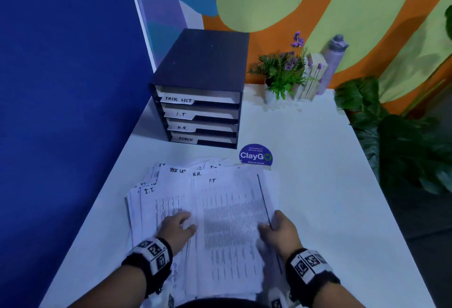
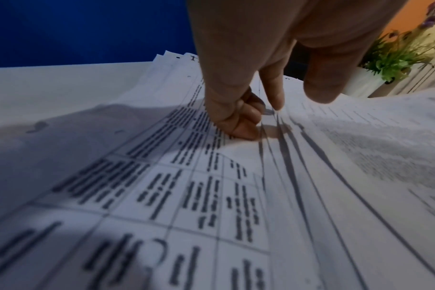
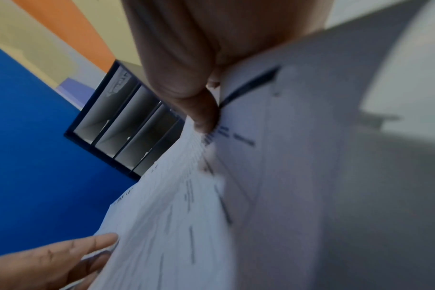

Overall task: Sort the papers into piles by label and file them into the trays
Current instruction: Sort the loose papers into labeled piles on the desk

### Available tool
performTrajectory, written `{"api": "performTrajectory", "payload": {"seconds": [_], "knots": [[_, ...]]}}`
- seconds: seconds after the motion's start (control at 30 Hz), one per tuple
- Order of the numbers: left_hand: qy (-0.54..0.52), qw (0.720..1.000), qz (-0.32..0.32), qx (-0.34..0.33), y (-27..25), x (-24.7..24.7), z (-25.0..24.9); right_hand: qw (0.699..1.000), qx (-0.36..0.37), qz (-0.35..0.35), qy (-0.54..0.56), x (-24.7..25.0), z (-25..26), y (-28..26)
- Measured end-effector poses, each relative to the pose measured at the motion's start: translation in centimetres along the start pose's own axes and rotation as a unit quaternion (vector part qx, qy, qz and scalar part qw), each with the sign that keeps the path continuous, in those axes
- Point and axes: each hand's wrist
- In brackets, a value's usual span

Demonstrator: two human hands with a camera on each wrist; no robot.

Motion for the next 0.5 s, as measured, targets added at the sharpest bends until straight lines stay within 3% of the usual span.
{"api": "performTrajectory", "payload": {"seconds": [0.13,0.23,0.3,0.37,0.5], "knots": [[-0.018,0.999,-0.025,0.009,0.4,-0.3,0.3,0.983,-0.034,-0.048,0.173,0.8,-1.6,0.7],[-0.058,0.997,-0.046,-0.033,0.3,-0.2,-0.4,0.965,-0.048,-0.046,0.255,1.6,-1.0,0.2],[-0.085,0.994,-0.037,-0.057,-0.2,-0.2,-1.2,0.963,-0.026,-0.034,0.268,1.8,-0.7,0.0],[-0.101,0.994,-0.022,-0.041,-0.6,-0.1,-1.8,0.963,-0.029,-0.033,0.264,1.8,-0.8,0.0],[-0.141,0.988,-0.056,-0.021,-0.3,0.0,-1.1,0.968,-0.053,-0.024,0.242,1.4,-2.0,0.1]]}}
Point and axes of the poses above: each hand's wrist, its own y-axis towards the middle knuckle, its own x-axis out of the back of the hand, z = x × y, and after that the axes turned 4 degrees about y, right-handed
